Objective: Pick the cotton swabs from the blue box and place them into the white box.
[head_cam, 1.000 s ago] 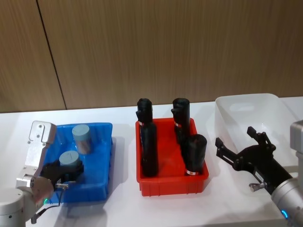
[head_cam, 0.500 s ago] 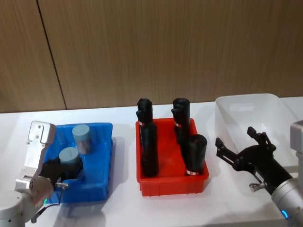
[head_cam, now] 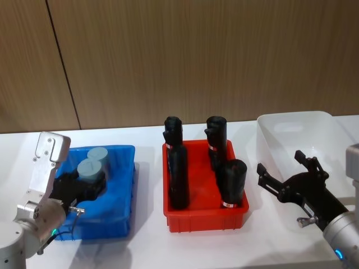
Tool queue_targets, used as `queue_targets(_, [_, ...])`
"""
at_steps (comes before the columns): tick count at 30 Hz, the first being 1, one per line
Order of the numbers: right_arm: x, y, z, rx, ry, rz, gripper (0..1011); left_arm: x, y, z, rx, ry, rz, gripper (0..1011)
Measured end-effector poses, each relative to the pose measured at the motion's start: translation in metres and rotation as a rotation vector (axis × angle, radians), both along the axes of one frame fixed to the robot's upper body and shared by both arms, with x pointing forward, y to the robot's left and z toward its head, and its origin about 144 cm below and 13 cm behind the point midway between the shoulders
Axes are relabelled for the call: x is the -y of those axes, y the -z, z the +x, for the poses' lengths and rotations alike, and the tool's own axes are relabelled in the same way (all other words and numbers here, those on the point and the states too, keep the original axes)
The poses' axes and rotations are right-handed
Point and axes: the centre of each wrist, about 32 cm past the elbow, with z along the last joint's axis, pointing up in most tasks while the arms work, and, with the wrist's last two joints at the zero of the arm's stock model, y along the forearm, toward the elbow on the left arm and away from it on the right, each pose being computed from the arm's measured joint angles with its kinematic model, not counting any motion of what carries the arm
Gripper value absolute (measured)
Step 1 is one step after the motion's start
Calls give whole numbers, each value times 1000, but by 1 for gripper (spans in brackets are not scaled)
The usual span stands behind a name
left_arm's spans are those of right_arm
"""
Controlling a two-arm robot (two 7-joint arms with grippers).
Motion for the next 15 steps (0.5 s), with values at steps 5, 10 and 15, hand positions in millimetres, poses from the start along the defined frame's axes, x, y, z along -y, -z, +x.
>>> queue_targets(5, [0, 0, 0, 0, 0, 0, 1002, 0, -10, -4, 35, 61, 5, 652])
queue_targets(10, [0, 0, 0, 0, 0, 0, 1002, -1, -19, -7, 62, 130, 2, 652])
queue_targets(15, [0, 0, 0, 0, 0, 0, 1002, -2, -25, -9, 80, 196, -4, 652])
